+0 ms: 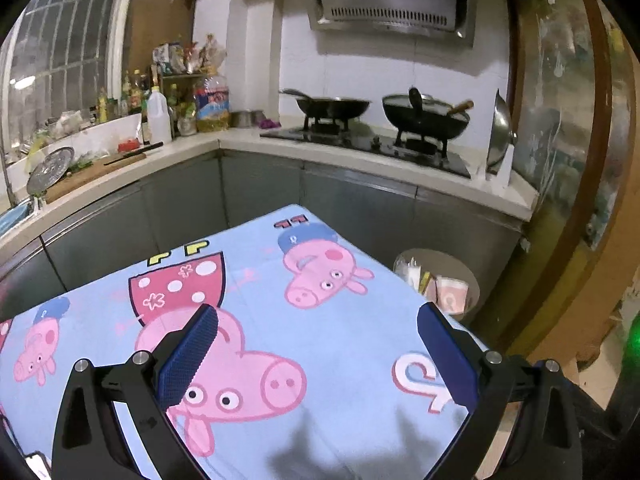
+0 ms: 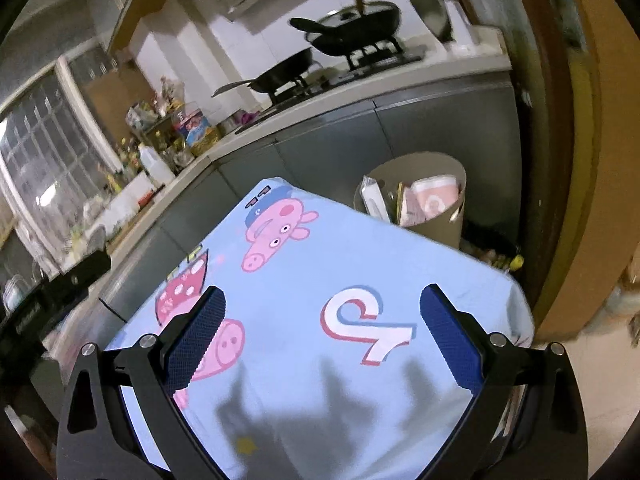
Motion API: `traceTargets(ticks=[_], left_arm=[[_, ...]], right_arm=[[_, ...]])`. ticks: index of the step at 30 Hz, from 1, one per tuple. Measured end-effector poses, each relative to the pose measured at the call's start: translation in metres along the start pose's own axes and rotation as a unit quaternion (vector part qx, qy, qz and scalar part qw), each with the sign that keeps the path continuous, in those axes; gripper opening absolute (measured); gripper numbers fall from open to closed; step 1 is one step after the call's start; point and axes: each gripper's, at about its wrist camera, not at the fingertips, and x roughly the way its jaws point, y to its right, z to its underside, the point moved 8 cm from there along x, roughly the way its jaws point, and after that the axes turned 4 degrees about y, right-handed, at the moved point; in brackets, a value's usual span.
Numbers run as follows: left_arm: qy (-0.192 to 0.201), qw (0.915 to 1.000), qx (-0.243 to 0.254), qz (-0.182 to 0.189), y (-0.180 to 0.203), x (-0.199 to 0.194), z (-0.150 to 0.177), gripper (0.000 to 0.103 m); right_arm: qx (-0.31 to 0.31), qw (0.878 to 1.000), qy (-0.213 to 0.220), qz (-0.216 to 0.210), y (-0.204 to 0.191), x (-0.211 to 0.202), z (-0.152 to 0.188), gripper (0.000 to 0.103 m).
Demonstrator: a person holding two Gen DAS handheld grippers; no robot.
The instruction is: Collect trash
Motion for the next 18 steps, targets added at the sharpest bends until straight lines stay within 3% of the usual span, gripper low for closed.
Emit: traceTargets(ticks=[3,7,12,18], left_arm=[[0.006,0.9992,0.025,-0.03,-0.003,-0.001,-0.002,0.099],[0.012,0.9995,0.012,-0.028,-0.011,-0.003,-0.005,0.099],[0.013,0.9975,0.05,-0.048,-0.008,-0.003,-0.004,0.099],[0.017,0.9983,0.048,-0.028,-0.003,-0.006,-0.002,0.099]], right_arm=[[0.038,0.999,0.019,0.0,0.008,-0.003,-0.001,0.097],[0.032,0.999,0.024,0.008,0.01,-0.002,-0.003,0.097],[0.016,1.0,0.017,0.009,0.006,-0.001,-0.002,0.097],[0.008,1.0,0.008,-0.004,0.0,-0.002,-0.001,0.097]])
